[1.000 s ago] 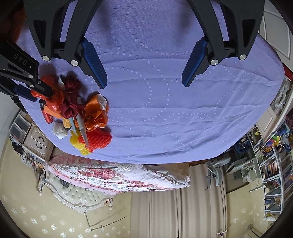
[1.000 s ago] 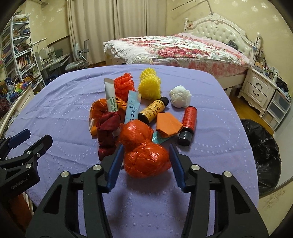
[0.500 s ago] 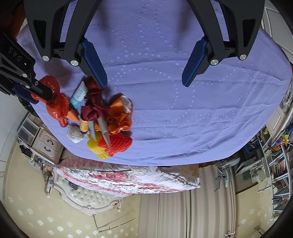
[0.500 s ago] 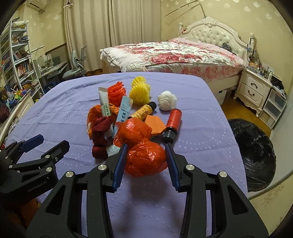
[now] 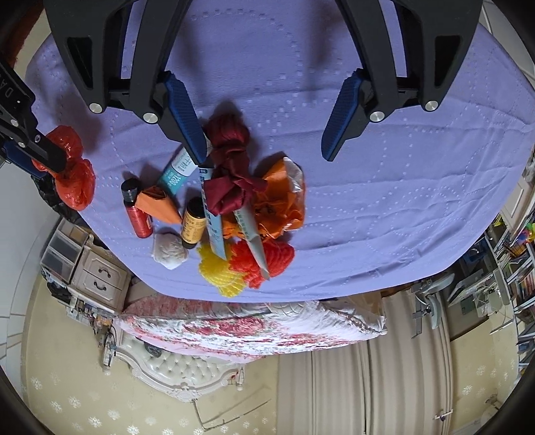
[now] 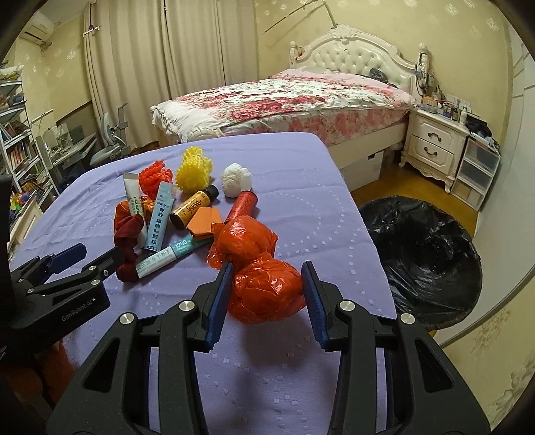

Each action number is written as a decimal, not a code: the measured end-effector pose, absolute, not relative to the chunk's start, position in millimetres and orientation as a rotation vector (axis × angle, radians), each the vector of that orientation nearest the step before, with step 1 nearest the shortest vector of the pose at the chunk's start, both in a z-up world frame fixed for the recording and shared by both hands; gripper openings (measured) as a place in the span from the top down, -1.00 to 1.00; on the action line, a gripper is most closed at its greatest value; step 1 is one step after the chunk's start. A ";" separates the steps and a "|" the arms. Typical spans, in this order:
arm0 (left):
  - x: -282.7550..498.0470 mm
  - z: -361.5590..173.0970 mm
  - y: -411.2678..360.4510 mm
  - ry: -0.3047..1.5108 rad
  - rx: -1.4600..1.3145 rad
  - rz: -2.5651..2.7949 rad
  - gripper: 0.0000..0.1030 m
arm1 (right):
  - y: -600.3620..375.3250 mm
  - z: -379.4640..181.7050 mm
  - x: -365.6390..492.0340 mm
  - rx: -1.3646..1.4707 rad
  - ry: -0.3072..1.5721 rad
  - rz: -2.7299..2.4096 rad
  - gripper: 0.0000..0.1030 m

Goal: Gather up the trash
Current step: 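Grasp the dark red ribbon with the left gripper and lift it, then carry both items over the black bin and open both grippers to drop them, then move both tools back over the table and grasp the red can with the right gripper, then hold the red can in the right gripper while the left gripper grasps the orange wrapper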

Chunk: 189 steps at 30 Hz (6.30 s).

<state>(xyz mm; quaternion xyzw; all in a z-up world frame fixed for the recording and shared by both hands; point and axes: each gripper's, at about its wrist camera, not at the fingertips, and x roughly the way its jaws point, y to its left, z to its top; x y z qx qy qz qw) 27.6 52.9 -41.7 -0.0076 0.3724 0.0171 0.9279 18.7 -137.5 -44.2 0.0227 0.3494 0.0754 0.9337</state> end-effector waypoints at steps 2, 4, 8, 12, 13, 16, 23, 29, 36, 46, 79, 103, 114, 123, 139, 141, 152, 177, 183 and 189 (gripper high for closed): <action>30.6 -44.4 48.2 0.770 -0.004 0.031 -0.26 | -140.1 -46.8 19.8 0.056 0.718 0.156 0.21; 33.9 -46.3 46.2 0.782 0.002 0.012 -0.05 | -141.1 -49.6 20.4 0.062 0.721 0.158 0.21; 36.9 -51.0 44.2 0.800 -0.019 -0.033 0.36 | -142.7 -52.8 22.2 0.074 0.728 0.163 0.21; 31.6 -49.7 42.4 0.788 -0.009 -0.042 0.52 | -146.2 -53.9 21.0 0.082 0.726 0.162 0.21; 29.4 -48.6 42.4 0.784 -0.008 -0.043 0.52 | -147.4 -53.1 20.8 0.084 0.724 0.162 0.21; 21.8 -44.4 43.0 0.774 -0.018 -0.051 0.52 | -150.7 -50.2 18.7 0.091 0.713 0.158 0.21; 5.3 -19.4 35.8 0.722 -0.030 -0.098 0.52 | -165.2 -40.9 15.3 0.107 0.682 0.126 0.21; 9.8 0.7 6.1 0.668 0.008 -0.173 0.52 | -193.6 -32.3 19.5 0.121 0.652 0.049 0.21; 37.2 3.9 -47.9 0.652 0.054 -0.276 0.52 | -241.3 -31.0 29.8 0.146 0.625 -0.070 0.21; 80.8 -13.5 -130.1 0.676 0.119 -0.375 0.52 | -301.4 -38.9 55.7 0.207 0.626 -0.181 0.21; 134.0 -43.5 -203.7 0.703 0.243 -0.369 -0.20 | -365.8 -77.3 92.6 0.309 0.673 -0.317 0.04; 91.6 -22.7 -99.6 0.691 0.182 -0.169 -0.52 | -300.7 -62.8 59.1 0.290 0.671 -0.197 -0.28; 69.1 -22.8 -6.9 0.711 0.109 0.024 -0.52 | -218.4 -61.4 62.8 0.208 0.702 -0.030 -0.28; 61.0 -28.6 56.6 0.732 0.034 0.145 -0.52 | -155.1 -53.0 74.3 0.119 0.708 0.092 -0.26; 61.3 -40.9 88.4 0.766 -0.018 0.165 -0.52 | -101.3 -64.0 123.6 0.042 0.793 0.167 0.23; 60.0 -40.7 88.6 0.768 -0.022 0.159 -0.52 | -100.0 -64.1 125.5 0.036 0.798 0.172 0.30; 58.1 -36.0 78.9 0.757 -0.010 0.137 -0.52 | -107.3 -68.8 126.5 0.037 0.824 0.193 0.46; 65.3 -41.4 92.2 0.799 -0.045 0.115 -0.52 | -124.6 -76.4 118.5 0.056 0.849 0.170 0.54; 61.7 -35.1 82.9 0.777 -0.054 0.091 -0.47 | -134.6 -76.5 112.4 0.059 0.850 0.150 0.54; 63.5 -29.7 65.7 0.765 -0.034 0.066 -0.30 | -142.5 -77.0 107.1 0.067 0.848 0.148 0.54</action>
